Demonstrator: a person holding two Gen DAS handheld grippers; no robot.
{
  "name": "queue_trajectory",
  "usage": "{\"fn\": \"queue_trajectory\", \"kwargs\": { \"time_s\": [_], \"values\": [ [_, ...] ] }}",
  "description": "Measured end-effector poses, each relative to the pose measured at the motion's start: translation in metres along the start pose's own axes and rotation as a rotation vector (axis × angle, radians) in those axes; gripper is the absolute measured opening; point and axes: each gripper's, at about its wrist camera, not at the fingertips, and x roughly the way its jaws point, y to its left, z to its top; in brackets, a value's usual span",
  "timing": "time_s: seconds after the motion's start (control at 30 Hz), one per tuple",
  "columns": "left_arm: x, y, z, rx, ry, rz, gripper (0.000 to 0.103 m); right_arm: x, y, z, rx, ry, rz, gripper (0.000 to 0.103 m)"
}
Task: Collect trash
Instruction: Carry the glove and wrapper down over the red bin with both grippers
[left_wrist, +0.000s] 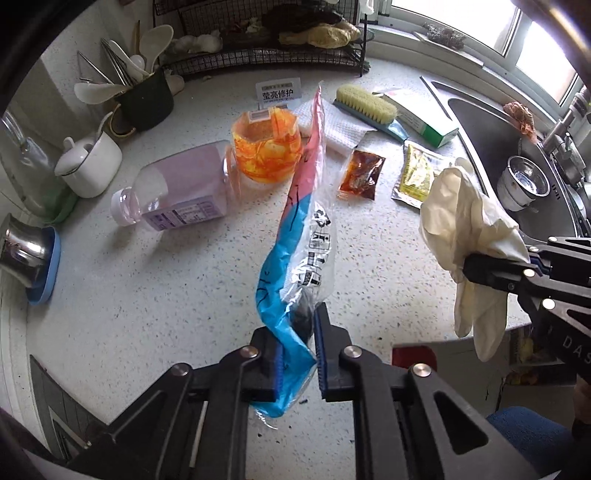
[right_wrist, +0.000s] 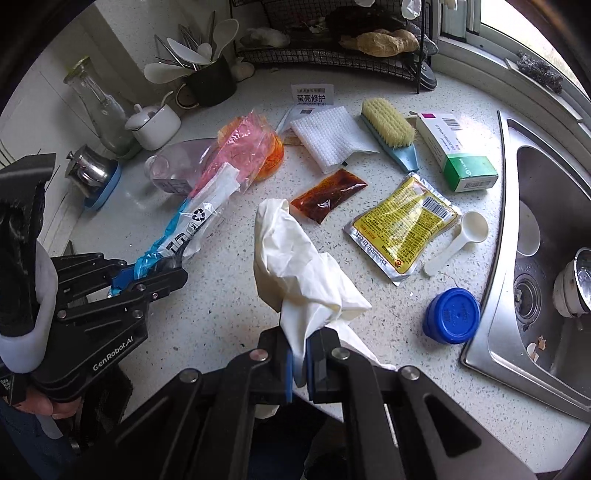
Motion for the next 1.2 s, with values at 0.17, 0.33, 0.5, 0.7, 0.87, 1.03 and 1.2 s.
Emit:
{"fn": "queue_trajectory", "kwargs": {
  "time_s": [0.17,0.33,0.5,0.7,0.87,1.03,1.2],
  "values": [
    [-0.043,-0.033,-0.023,-0.003,-0.047,0.008,0.012,-0.042,0.001,-0.035,-0.033,-0.064,-0.004,0.005],
    [-0.084,-0.064,-0.069,-0.008,-0.057,-0.003,0.012,-0.082,-0.006,-0.083,-0.052,-0.115,-0.025,0.005],
    [-0.106,-0.117,-0.114,0.035,-0.049,-0.035,0.012,-0.112,-0.025,-0.143,-0.007,-0.135,-0.051,0.005],
    [-0.099,-0.185,-0.156,0.129,-0.002,-0.063,0.012,-0.123,-0.052,-0.211,0.076,-0.126,-0.102,0.005],
    [-0.066,-0.229,-0.183,0.197,0.066,-0.108,0.012,-0.101,-0.082,-0.257,0.162,-0.069,-0.119,0.005],
    [-0.01,-0.27,-0.217,0.278,0.162,-0.15,0.012,-0.06,-0.111,-0.301,0.231,-0.014,-0.133,0.005],
    [0.074,-0.29,-0.247,0.328,0.253,-0.175,0.012,0.009,-0.136,-0.34,0.273,0.04,-0.149,0.005]
  ]
}}
